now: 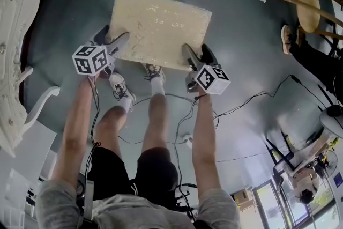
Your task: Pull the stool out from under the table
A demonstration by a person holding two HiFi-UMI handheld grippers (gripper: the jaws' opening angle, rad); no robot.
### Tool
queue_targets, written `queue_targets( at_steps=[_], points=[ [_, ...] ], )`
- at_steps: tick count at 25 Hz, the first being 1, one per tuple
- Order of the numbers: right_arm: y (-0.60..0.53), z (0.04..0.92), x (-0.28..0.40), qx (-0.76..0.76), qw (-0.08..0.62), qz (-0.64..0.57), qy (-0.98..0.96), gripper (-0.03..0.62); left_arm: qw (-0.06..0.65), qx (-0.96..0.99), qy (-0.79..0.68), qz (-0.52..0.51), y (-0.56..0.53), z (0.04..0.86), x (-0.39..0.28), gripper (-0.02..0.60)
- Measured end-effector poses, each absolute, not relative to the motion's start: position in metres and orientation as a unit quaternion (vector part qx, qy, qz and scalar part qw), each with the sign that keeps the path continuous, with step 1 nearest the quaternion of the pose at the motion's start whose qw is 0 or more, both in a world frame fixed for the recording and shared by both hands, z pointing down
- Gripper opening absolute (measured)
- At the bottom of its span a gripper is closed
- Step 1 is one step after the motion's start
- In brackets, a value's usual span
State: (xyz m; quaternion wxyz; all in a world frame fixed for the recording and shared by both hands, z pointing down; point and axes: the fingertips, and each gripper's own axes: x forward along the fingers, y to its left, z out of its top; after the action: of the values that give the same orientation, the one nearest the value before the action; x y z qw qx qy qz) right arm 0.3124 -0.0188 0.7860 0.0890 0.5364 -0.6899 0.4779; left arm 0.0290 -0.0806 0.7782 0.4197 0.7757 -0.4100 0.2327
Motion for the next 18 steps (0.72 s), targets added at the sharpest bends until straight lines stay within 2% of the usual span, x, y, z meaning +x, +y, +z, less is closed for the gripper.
queue_targets(
  at_steps=[4, 8, 13, 18],
  points=[
    [-0.035, 0.748, 0.304, 0.537, 0.144, 0.416, -0.719, 0.4, 0.397, 0.781, -0.426, 0.225, -0.091, 0.745, 0.036, 0.41],
    [-0.065, 0.699, 0.281, 0.523, 0.169, 0.369, -0.749, 0.4, 0.348, 0.789, -0.448, 0.236, -0.103, 0.703, 0.035, 0.399],
    [-0.1, 0.631, 0.248, 0.513, 0.176, 0.316, -0.779, 0.4, 0.304, 0.797, -0.479, 0.208, -0.122, 0.625, 0.023, 0.387],
    [-0.121, 0.55, 0.204, 0.499, 0.153, 0.268, -0.81, 0.4, 0.237, 0.795, -0.522, 0.198, -0.13, 0.541, -0.009, 0.34]
  ],
)
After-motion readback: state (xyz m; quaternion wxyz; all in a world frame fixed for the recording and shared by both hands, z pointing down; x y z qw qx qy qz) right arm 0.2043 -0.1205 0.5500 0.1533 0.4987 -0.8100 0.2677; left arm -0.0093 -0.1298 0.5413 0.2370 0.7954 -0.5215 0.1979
